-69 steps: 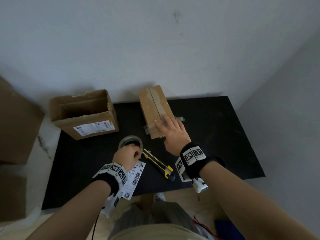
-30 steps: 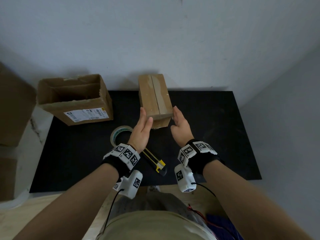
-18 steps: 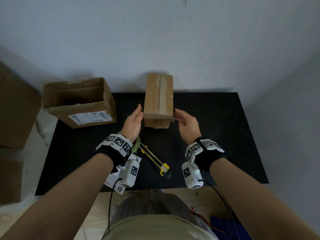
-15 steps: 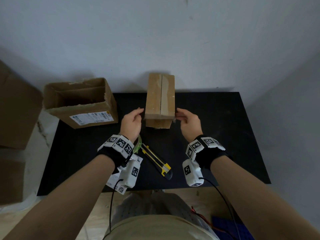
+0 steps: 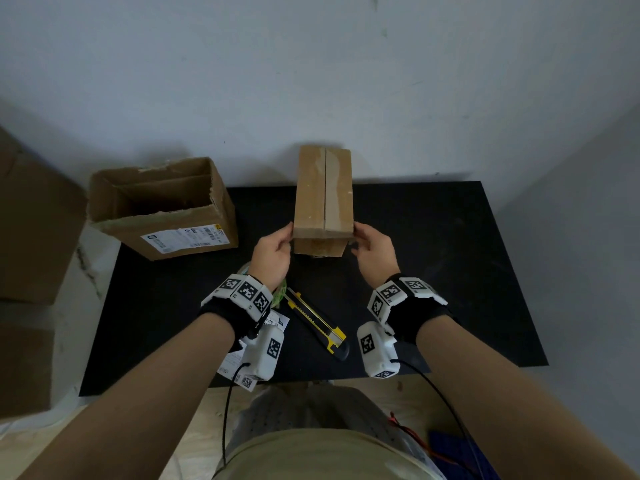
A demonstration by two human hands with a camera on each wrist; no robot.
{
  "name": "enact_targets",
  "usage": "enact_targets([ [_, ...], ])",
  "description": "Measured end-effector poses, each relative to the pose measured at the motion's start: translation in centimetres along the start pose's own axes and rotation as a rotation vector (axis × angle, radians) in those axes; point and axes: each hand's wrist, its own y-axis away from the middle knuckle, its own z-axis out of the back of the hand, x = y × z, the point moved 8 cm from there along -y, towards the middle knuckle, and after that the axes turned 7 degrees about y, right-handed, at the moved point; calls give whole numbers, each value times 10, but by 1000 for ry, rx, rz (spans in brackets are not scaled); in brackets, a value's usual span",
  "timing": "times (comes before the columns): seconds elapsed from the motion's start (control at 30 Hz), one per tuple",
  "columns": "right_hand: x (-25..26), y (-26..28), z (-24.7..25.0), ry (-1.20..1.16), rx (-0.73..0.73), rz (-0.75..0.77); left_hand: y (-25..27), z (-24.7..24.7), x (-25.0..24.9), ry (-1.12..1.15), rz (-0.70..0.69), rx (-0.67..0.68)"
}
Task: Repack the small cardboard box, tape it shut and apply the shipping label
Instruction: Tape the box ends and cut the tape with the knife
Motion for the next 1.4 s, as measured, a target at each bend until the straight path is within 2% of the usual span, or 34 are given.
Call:
enact_targets([
  [0.07,5,0,15,137,-58,53,-2,11,-6,-29,-77,-28],
  [0.17,24,-1,32,181,-124,173,-3,23,-21,-78,-177,-46],
  [0.27,42,-2,32,261,-100,306,-6,23,-35,-122,-256,-16],
  [0.43,48,-5,27,408,-29,372,-13,22,-32,-108,-241,42],
  [0.73,49,-6,25,392,-28,384,-13,26,-34,-172,-278,35],
  [0.83,53,-7,25,350,-33,365,-13,27,-38,-152,-245,36],
  [0.97,55,-10,21,390,-37,354,-14,27,-45,-245,-248,6],
  [1.13,55,-12,22,445,-44,371,-19,26,-44,-215,-277,50],
  [1.4,62,-1,14,639,-102,632,-19,23,-43,-169,-343,51],
])
